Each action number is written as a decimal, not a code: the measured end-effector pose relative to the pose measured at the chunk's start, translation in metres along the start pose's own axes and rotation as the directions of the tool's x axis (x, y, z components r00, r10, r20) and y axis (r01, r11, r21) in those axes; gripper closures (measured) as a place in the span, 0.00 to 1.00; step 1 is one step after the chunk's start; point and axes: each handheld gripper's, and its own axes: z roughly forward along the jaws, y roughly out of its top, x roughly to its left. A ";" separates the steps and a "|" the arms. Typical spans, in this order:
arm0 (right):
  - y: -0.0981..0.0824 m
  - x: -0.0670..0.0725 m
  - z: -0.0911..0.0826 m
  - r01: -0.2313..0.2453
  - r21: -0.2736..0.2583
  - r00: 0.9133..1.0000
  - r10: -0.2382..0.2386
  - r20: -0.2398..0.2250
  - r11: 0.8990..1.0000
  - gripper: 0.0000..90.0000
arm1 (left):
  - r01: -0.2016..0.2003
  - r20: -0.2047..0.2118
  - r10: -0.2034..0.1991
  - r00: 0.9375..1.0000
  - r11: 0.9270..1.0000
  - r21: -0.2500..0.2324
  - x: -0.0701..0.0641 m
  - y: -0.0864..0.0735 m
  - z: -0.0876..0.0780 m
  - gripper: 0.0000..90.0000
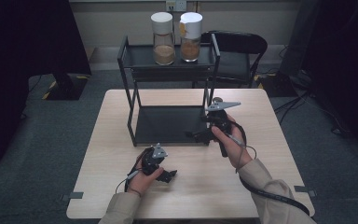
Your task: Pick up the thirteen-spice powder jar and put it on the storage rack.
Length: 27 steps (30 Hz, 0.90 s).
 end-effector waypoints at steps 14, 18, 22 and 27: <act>-0.032 -0.004 0.003 -0.018 0.030 1.000 0.017 0.026 0.999 0.02 | 0.000 0.000 0.000 1.000 1.000 0.001 0.000 0.000 0.000 0.00; -0.039 -0.006 0.005 -0.025 0.047 0.999 0.024 0.026 0.999 0.02 | 0.000 0.001 0.000 1.000 1.000 0.002 0.000 0.000 0.000 0.00; -0.047 -0.008 0.006 -0.028 0.047 0.999 0.027 0.031 0.998 0.02 | 0.000 0.001 0.000 1.000 1.000 0.002 0.000 0.000 0.000 0.00; -0.060 -0.011 0.005 -0.025 0.050 0.999 0.024 0.033 0.998 0.02 | 0.001 0.001 -0.001 1.000 1.000 0.002 0.000 0.000 0.000 0.00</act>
